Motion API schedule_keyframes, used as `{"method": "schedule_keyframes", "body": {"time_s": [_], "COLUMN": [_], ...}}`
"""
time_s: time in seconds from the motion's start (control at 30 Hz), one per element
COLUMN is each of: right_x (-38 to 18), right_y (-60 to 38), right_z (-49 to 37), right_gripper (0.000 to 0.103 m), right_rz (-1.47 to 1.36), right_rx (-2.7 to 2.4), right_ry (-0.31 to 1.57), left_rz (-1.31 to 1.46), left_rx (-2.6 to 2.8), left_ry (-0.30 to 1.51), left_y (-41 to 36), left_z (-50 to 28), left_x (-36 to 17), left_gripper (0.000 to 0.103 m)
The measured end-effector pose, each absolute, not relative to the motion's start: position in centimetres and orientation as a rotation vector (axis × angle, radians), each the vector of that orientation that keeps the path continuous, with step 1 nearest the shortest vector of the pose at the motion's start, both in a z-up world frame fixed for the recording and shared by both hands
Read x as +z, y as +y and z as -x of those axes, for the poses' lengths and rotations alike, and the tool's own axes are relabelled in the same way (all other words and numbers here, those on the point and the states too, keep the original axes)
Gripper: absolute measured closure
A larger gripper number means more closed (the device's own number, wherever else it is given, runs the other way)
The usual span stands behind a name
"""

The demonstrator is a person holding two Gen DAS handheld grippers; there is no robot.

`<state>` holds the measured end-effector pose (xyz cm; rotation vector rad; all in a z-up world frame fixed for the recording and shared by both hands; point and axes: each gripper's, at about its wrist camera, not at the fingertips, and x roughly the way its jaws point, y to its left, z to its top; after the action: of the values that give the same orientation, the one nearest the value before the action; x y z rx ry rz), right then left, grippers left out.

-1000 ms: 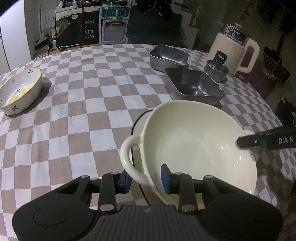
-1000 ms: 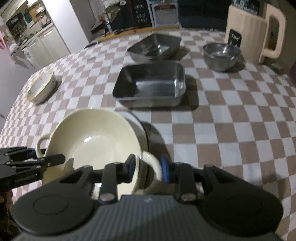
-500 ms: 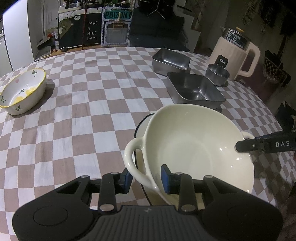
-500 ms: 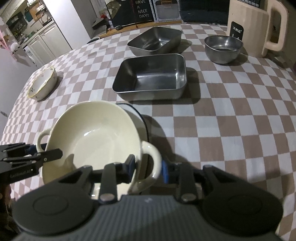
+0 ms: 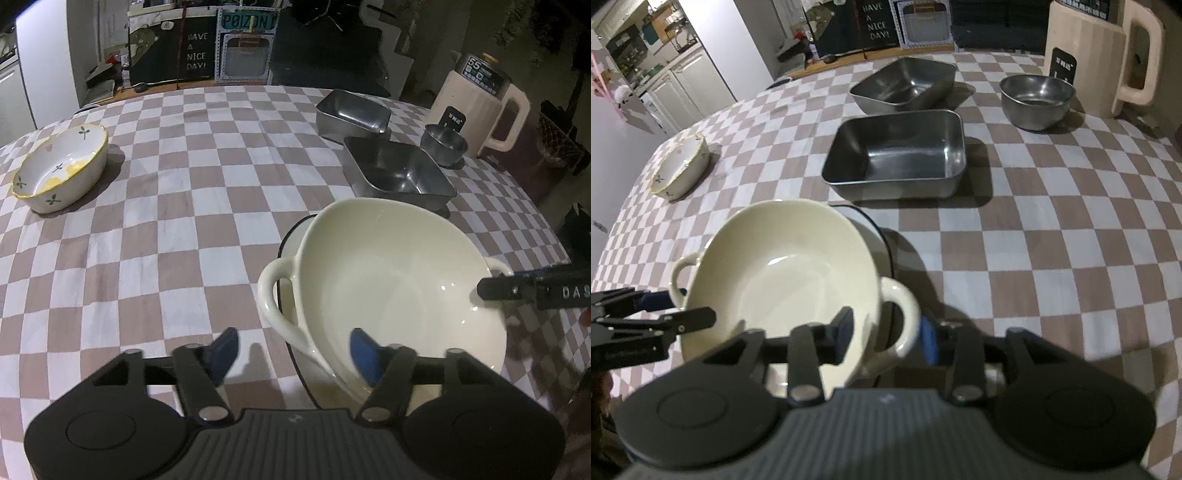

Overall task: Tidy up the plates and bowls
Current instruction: 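Lower the cream bowl onto the cloth and open both tools, then move both tools to the yellow-rimmed lemon bowl and grasp its rim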

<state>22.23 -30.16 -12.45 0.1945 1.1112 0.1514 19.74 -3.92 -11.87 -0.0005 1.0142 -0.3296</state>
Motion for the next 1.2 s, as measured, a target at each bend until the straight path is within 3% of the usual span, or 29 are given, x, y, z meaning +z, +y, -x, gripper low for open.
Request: {"method": "schedule_keyframes", "body": {"time_s": [0.17, 0.47, 1.2], "right_x": [-12.3, -11.3, -7.5], "right_y": [-30.3, -30.9, -25.6], "right_z": [-21.4, -20.0, -23.2], "right_gripper": [0.029, 0.0, 0.0], "right_rz": [-0.201, -0.205, -0.211], "right_rx": [0.159, 0.146, 0.159], "right_ry": [1.106, 1.068, 0.867], "left_rz": [0.027, 0.037, 0.105], "left_rx": [-0.323, -0.296, -0.197], "left_ry": [0.998, 0.949, 0.767], "left_y": [-4.1, -4.1, 4.0], "left_z": [-19.2, -17.9, -19.5], "left_x": [-10.7, -8.7, -2.4], "left_gripper": [0.013, 0.002, 0.0]}}
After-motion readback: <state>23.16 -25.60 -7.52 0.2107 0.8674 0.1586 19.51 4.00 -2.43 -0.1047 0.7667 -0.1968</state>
